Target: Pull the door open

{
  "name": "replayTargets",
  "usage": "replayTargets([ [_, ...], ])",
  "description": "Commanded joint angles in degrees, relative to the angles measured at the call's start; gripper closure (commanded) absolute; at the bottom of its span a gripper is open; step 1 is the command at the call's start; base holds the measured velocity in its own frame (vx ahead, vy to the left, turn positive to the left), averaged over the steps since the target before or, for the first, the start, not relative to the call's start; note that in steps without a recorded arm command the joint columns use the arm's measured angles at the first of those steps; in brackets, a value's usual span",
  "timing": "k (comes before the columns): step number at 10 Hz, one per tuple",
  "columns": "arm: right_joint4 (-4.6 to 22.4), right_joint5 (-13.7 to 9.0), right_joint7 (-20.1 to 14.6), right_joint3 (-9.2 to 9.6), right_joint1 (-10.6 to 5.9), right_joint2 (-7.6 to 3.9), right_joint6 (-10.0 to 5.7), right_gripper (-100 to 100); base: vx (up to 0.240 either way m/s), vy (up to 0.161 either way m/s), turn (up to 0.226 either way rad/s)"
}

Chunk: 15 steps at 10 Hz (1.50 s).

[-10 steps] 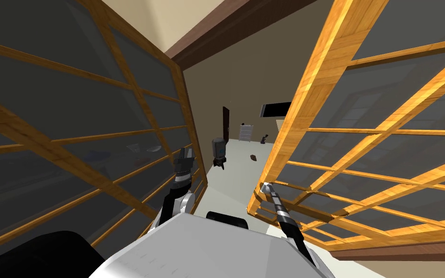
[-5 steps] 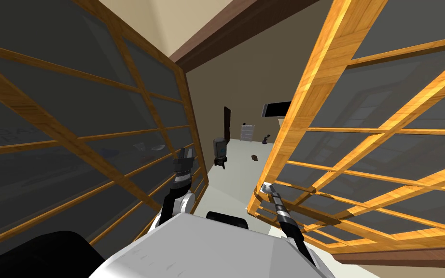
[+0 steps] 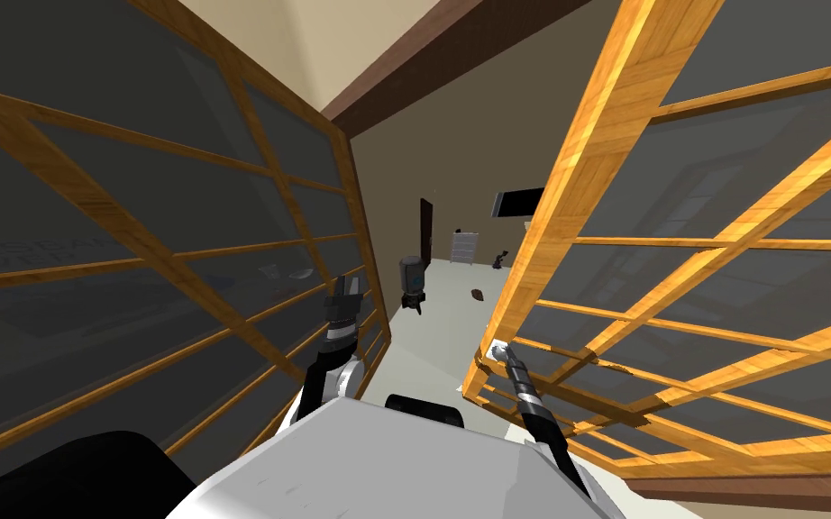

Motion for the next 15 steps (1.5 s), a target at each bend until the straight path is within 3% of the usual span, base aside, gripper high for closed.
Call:
replayTargets([
  [1,0.55,-1.12,-2.86,1.07,-0.58,0.3,-0.49,100,-0.042,-0.023,0.077],
  [12,0.57,-6.39,-18.13,3.46,-0.82,-0.23,0.01,100,-0.031,-0.014,0.048],
  [13,2.49,-7.14,-18.92,2.93,-1.36,-0.46,-0.23,-100,-0.065,-0.014,0.062],
  [15,2.46,-8.3,-21.61,3.14,-1.63,-0.11,-0.08,-100,-0.077,-0.021,0.03],
])
